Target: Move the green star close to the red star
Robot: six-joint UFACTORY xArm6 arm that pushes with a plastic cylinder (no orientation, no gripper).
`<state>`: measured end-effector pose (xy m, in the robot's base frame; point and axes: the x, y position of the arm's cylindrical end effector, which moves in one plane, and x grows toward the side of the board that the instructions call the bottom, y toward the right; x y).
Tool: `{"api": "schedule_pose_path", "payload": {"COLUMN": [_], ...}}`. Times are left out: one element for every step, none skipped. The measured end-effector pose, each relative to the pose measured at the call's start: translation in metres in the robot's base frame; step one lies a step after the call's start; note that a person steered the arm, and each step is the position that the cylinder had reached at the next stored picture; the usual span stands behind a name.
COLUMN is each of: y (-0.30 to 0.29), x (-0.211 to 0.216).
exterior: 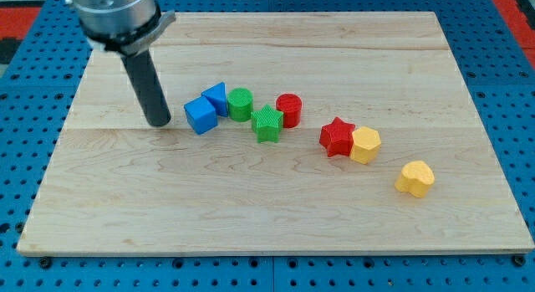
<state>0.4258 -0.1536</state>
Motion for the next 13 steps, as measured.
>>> {"api": "schedule_pose_path", "payload": {"y": [0.0, 0.033, 0.048, 0.048, 0.077, 0.109, 0.142, 0.184, 0.211, 0.22, 0.239, 0.253, 0.267], "x": [-0.001, -0.004, -0.007, -0.016, -0.019, -0.019, -0.006, 0.014, 0.028, 0.028, 0.042, 0.049, 0.056]}}
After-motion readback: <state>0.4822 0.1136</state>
